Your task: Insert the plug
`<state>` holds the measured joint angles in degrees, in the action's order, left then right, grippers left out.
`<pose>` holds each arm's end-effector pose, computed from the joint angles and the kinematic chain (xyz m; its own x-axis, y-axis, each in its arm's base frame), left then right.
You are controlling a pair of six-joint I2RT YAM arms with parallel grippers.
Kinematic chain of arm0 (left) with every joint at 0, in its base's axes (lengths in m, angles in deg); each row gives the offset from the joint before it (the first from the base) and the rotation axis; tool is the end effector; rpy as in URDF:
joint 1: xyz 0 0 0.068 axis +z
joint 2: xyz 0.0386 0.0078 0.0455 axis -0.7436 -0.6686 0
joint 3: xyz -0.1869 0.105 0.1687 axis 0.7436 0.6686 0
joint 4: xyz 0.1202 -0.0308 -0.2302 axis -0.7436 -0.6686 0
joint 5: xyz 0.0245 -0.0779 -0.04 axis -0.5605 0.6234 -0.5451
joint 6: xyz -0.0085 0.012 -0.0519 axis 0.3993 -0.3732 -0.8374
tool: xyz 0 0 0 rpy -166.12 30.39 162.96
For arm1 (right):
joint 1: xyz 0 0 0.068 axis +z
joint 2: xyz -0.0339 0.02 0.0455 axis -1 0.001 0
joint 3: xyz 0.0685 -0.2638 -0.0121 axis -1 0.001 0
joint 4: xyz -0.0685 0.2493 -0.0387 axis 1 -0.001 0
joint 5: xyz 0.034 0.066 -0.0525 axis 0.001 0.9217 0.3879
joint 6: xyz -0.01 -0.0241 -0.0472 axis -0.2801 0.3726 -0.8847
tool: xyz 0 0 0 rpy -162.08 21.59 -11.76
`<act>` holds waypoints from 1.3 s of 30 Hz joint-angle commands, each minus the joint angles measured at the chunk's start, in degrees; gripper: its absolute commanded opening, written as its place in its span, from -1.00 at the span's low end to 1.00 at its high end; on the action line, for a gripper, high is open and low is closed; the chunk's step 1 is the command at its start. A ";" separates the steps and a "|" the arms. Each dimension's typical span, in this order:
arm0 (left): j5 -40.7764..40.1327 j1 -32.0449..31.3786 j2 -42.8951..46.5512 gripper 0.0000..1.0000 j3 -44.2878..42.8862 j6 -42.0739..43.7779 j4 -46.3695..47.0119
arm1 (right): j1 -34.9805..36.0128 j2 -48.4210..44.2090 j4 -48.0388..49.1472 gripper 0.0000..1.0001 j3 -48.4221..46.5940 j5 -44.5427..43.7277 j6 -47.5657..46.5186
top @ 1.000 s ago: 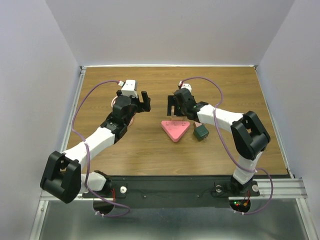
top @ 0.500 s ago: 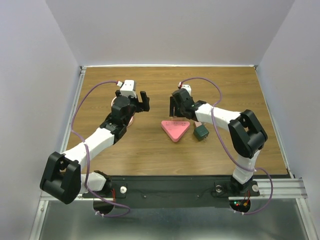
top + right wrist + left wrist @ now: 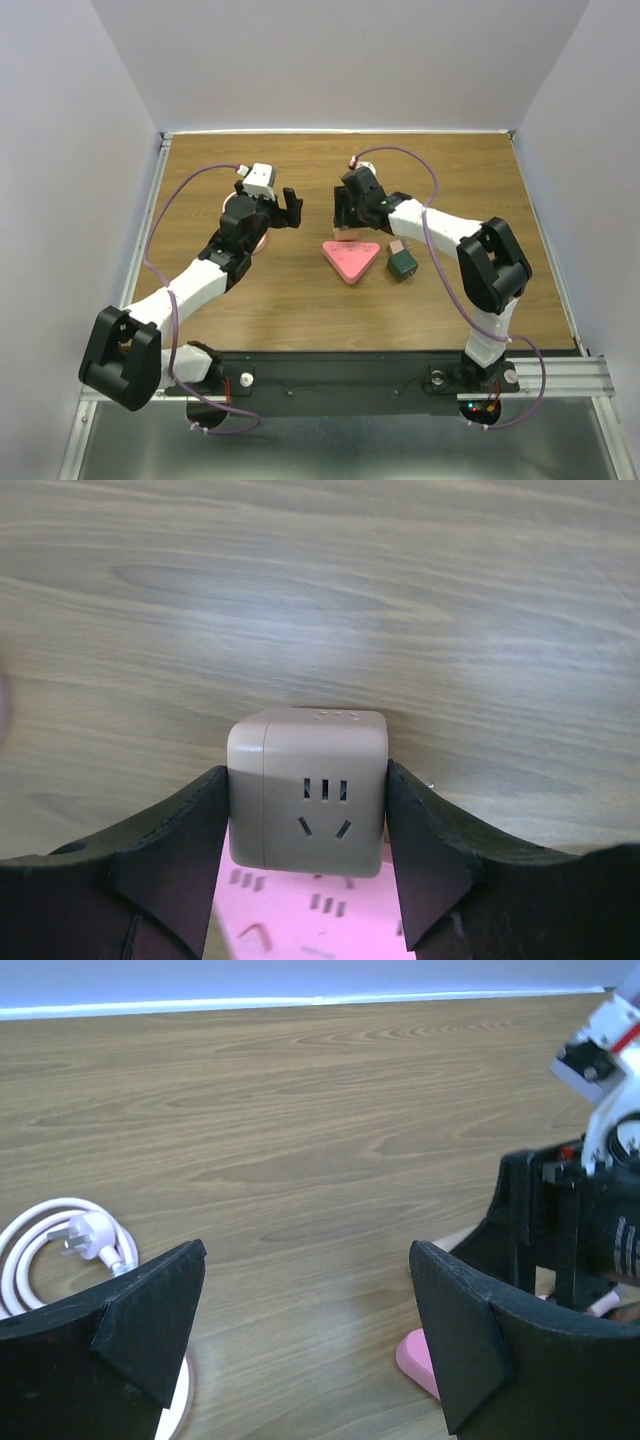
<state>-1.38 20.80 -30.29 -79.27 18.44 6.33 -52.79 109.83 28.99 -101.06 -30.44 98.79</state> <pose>0.2508 -0.1262 0.2852 -0.0800 -0.1144 -0.9902 0.3858 0.9124 -0.1365 0.3340 0.2422 0.2101 -0.7251 0.0075 -0.6886 -0.1357 0.9788 0.1536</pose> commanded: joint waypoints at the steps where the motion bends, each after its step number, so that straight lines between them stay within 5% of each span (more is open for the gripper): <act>1: 7.77 0.17 3.20 0.89 1.14 3.04 5.74 | -2.42 -3.92 1.36 -0.99 -7.13 7.89 -1.23; 9: 21.93 0.17 5.83 0.89 2.37 3.92 10.31 | -12.17 -9.11 1.62 -0.99 -11.35 32.76 1.49; 18: 26.33 0.09 7.07 0.90 2.64 2.61 15.32 | -16.75 -14.64 7.59 -0.99 -9.60 53.15 10.44; 27: 27.83 -1.32 3.03 0.90 -2.10 3.22 19.54 | -16.84 -16.14 18.66 -0.99 -7.23 63.45 22.57; 39: 27.92 -5.18 -2.94 0.90 -7.73 3.75 24.73 | -16.93 -18.69 27.27 -0.99 -2.31 66.18 31.10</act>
<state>25.63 17.23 -31.51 -82.33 21.35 25.33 -69.93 95.14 47.83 -104.69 32.81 125.61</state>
